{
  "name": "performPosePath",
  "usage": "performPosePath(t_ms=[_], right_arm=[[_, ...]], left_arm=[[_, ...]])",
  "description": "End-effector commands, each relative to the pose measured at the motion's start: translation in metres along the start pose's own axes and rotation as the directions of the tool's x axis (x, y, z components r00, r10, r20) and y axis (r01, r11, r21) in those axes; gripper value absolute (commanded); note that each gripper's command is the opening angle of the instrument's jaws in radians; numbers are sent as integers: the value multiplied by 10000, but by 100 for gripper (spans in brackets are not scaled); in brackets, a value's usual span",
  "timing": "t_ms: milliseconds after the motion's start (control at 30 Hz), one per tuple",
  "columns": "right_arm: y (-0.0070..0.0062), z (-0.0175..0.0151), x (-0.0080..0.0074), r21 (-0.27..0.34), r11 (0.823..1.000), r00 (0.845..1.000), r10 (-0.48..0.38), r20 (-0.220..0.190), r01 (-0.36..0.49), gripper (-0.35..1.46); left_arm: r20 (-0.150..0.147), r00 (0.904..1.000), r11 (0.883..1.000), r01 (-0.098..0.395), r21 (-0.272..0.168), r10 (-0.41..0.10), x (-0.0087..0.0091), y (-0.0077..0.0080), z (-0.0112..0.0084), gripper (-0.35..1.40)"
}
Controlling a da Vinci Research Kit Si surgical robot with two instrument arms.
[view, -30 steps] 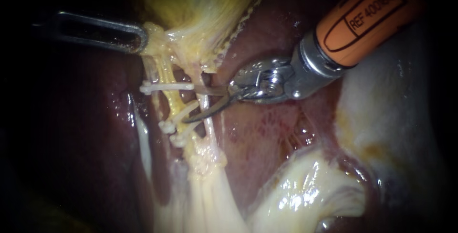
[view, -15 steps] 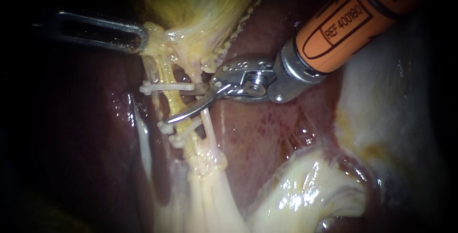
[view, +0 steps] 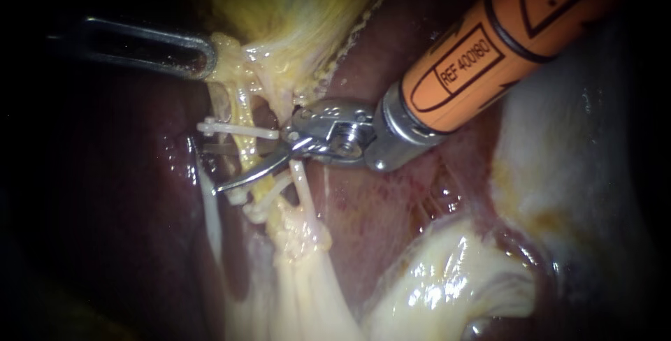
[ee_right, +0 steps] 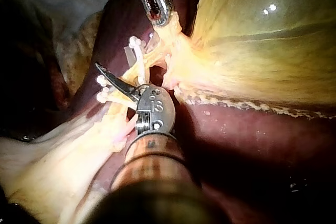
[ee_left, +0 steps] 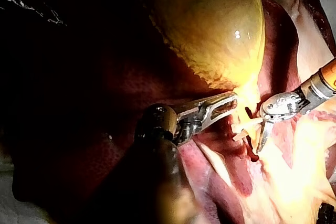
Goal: Go to the cutting position left tube
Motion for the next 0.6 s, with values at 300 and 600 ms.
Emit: performPosePath(t_ms=[300,600], right_arm=[[-12,6,13,22,10000,9998,91,-172,-90,78],[-45,-2,57,320,9968,9955,750,-573,-733,90]], left_arm=[[-2,10000,10000,-3,0,3,0,0,0,-35],[-7,10000,10000,52,12,-52,0,1,-1,-35]])
